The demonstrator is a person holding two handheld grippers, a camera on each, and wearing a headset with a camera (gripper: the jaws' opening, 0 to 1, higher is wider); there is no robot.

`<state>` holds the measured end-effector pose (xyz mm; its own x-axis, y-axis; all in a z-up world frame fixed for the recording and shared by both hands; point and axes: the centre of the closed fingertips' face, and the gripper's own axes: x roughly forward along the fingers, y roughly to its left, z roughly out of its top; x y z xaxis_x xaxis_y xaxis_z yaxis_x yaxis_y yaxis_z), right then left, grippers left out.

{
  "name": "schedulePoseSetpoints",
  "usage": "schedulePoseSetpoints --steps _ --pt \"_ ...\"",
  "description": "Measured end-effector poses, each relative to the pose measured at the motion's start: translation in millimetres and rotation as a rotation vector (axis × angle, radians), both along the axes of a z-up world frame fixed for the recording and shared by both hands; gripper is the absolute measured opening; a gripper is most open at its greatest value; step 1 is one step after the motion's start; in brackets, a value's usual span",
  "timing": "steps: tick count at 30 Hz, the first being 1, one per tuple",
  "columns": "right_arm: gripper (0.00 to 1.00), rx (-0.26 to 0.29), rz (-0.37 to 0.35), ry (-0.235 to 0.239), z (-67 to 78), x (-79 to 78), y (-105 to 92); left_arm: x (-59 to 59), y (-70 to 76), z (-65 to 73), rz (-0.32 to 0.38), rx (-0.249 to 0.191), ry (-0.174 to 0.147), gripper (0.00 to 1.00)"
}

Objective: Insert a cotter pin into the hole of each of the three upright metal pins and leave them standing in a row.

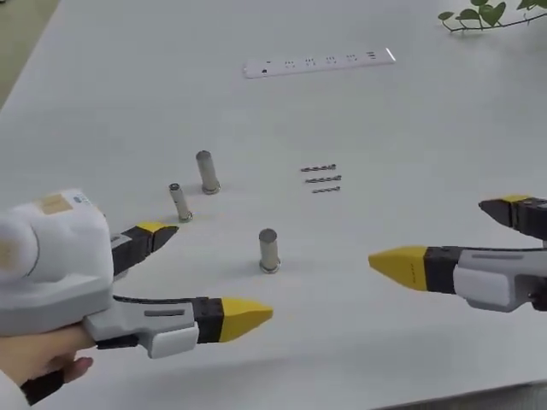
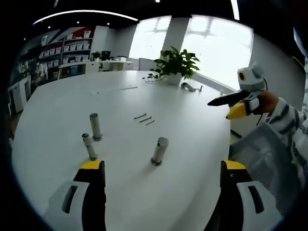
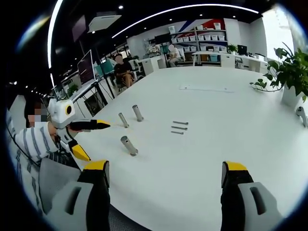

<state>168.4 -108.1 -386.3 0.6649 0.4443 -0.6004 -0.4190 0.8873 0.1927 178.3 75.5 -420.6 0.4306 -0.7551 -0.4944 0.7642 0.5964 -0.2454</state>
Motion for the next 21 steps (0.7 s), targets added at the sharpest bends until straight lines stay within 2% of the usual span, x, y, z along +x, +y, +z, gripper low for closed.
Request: schedulePoseSetpoints --steps 3,6,10,12,14,16,21 --pt "0.96 0.001 -0.001 -0.004 2.0 1.0 0.5 -4.8 1.9 -0.5 -0.007 -0.013 0.023 0.99" --pt "0.95 -0.004 0.003 -0.006 2.7 1.2 2.0 -4.7 3.4 -0.4 0.003 -0.014 0.02 0.99" --pt "0.95 -0.021 0.012 -0.003 1.1 3.3 -0.7 -6.3 4.0 -1.9 0.004 -0.01 0.031 0.99" --pt "0.95 -0.032 0.012 -0.006 1.8 5.8 -3.3 -6.9 3.0 -1.7 0.001 -0.012 0.028 0.99" --pt "0.95 -0.042 0.012 -0.02 5.4 9.5 -5.7 -4.8 2.0 1.9 0.003 -0.014 -0.009 0.99" --pt "0.95 -0.052 0.018 -0.038 9.3 13.9 -7.2 -5.2 1.4 3.1 0.002 -0.021 -0.007 0.97" --pt "0.94 -0.086 0.047 -0.038 10.5 24.3 -11.0 -6.9 2.2 2.0 0.001 -0.019 -0.008 0.97"
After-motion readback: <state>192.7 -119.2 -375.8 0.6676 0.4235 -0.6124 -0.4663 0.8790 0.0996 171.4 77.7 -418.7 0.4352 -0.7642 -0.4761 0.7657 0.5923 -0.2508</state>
